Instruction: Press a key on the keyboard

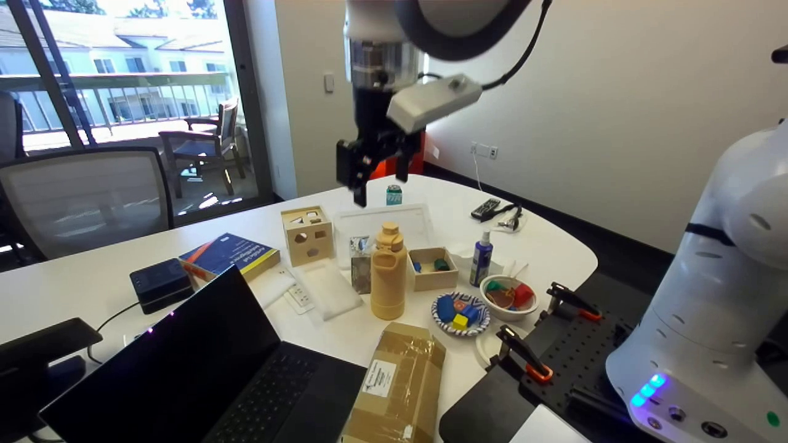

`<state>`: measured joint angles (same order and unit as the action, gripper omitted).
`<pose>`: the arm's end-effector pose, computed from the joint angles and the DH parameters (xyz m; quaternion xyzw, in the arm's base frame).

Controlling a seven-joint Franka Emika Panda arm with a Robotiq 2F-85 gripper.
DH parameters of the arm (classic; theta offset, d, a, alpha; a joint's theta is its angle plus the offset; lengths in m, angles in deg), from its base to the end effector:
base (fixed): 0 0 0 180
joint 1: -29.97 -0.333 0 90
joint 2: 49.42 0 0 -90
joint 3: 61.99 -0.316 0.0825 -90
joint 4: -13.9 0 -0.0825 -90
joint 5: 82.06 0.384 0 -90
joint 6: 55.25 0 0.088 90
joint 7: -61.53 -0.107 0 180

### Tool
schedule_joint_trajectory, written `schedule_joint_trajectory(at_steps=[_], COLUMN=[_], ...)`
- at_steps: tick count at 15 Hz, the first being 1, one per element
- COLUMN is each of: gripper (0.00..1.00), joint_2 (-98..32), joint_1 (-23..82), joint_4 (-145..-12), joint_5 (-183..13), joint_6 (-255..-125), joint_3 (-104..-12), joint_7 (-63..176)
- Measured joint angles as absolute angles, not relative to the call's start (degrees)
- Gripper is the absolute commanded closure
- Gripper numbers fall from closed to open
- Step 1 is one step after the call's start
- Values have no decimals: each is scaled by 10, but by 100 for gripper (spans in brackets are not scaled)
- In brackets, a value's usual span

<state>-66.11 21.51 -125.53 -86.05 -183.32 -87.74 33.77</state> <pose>0.3770 0.2563 0.4099 0.9929 0.0703 0.0730 0.0620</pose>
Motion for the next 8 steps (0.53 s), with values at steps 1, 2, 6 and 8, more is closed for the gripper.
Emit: schedule_joint_trajectory(at_steps=[1,2,6,8], gripper=[0,0,0,28], joint_2=[-628,-596,-476,-422], joint_1=[204,193,138,110], joint_4=[-1255,-1254,-1250,-1243], joint_5=[-861,-862,-907,-966], joint_6=[-1861,-1889,-1983,-2022], joint_3=[-889,-900,-914,-899], joint_7=[324,308,230,181])
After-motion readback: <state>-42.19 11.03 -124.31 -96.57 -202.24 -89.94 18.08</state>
